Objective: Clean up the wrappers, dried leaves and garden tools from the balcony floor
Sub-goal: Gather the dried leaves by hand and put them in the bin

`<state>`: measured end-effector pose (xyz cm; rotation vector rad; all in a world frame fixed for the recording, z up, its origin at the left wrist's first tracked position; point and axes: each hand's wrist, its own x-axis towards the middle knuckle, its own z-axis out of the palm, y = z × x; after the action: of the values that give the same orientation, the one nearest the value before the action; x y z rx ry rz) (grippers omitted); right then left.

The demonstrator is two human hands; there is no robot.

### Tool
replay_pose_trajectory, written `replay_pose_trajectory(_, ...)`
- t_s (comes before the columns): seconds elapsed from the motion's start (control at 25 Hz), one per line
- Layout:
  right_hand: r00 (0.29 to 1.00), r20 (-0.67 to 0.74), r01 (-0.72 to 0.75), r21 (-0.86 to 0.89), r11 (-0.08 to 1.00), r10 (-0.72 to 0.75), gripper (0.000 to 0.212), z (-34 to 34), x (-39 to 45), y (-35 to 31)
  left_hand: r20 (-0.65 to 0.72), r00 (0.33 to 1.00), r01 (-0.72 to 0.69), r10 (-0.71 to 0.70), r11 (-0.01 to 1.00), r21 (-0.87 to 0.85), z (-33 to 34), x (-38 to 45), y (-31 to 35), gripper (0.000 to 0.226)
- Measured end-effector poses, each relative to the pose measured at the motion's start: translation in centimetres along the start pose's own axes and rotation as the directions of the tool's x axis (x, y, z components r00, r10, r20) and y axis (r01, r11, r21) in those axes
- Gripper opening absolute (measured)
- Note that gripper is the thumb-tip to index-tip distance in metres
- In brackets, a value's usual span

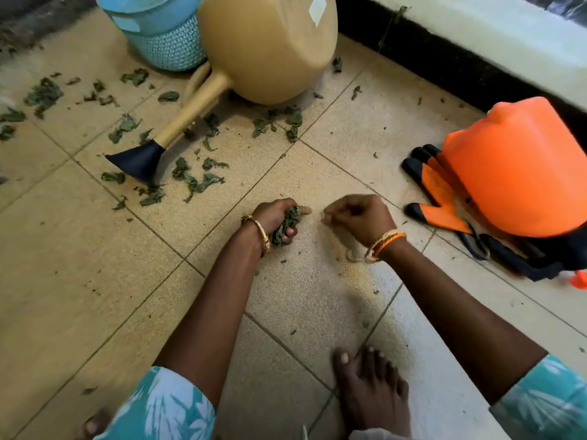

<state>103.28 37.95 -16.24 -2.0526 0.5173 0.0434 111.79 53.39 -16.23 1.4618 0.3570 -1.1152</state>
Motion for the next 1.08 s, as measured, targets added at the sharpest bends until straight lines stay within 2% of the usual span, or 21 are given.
replay_pose_trajectory(0.08, 0.991, -0.002, -0.125, 0.388, 0.913, 0.137, 0.011, -0.6, 1.2, -1.1, -0.004, 0.998, -0.058, 0.059, 0.997, 0.053, 1.1, 0.2, -0.1, 0.030)
replay_pose_trajectory(0.12, 0.988, 0.000, -0.136, 0.490, 0.861, 0.156, 0.012, -0.6, 1.8, -1.6, -0.010, 0.996, -0.089, 0.090, 0.993, 0.080, 1.7, 0.2, 0.0, 0.031)
replay_pose_trajectory(0.2, 0.988, -0.004, -0.128, 0.518, 0.846, 0.152, 0.016, -0.4, 2.8, -2.5, -0.061, 0.985, -0.156, 0.163, 0.982, 0.111, 3.0, 0.5, 0.7, 0.030)
replay_pose_trajectory(0.36, 0.990, -0.022, -0.121, 0.360, 0.925, 0.138, 0.011, -0.8, 6.0, -2.7, -0.233, 0.949, -0.195, 0.213, 0.976, 0.101, 3.8, 2.3, 2.5, 0.026)
replay_pose_trajectory(0.44, 0.986, -0.152, -0.053, 0.105, 0.993, 0.069, 0.007, -2.0, 9.3, -2.1, -0.277, 0.937, -0.195, 0.214, 0.976, 0.093, 3.3, 3.2, 3.4, 0.024)
replay_pose_trajectory(0.48, 0.975, -0.222, -0.026, -0.023, 0.999, 0.020, 0.012, -2.7, 11.4, -1.8, -0.289, 0.934, -0.195, 0.213, 0.977, 0.088, 3.0, 3.5, 3.9, 0.023)
replay_pose_trajectory(0.56, 0.956, -0.288, -0.013, -0.245, 0.969, -0.060, 0.028, -4.1, 16.0, -1.1, -0.280, 0.936, -0.195, 0.213, 0.977, 0.092, 2.7, 4.0, 4.8, 0.021)
replay_pose_trajectory(0.68, 0.977, -0.204, -0.036, -0.423, 0.905, -0.056, 0.047, -5.2, 21.7, 0.0, -0.241, 0.945, -0.197, 0.221, 0.973, 0.117, 2.5, 4.8, 5.7, 0.025)
replay_pose_trajectory(0.76, 0.978, -0.148, 0.052, -0.523, 0.851, -0.150, 0.038, -5.0, 23.4, 0.6, -0.240, 0.946, -0.196, 0.220, 0.973, 0.118, 2.5, 5.4, 6.2, 0.025)
replay_pose_trajectory(0.84, 0.933, -0.172, 0.147, -0.622, 0.769, -0.317, 0.025, -4.6, 23.6, 1.0, -0.245, 0.945, -0.193, 0.215, 0.975, 0.112, 2.7, 6.0, 6.7, 0.024)
replay_pose_trajectory(0.88, 0.906, -0.200, 0.168, -0.638, 0.751, -0.372, 0.022, -4.4, 23.6, 1.3, -0.248, 0.945, -0.191, 0.213, 0.975, 0.112, 2.9, 6.3, 6.9, 0.023)
replay_pose_trajectory(0.96, 0.883, -0.264, 0.174, -0.585, 0.792, -0.388, 0.021, -4.4, 23.6, 1.4, -0.244, 0.946, -0.190, 0.212, 0.975, 0.113, 3.3, 7.0, 7.5, 0.025)
replay_pose_trajectory(1.08, 0.876, -0.393, 0.126, -0.373, 0.919, -0.280, 0.024, -5.7, 25.0, 0.1, -0.218, 0.951, -0.207, 0.221, 0.975, 0.086, 4.1, 8.1, 9.0, 0.030)
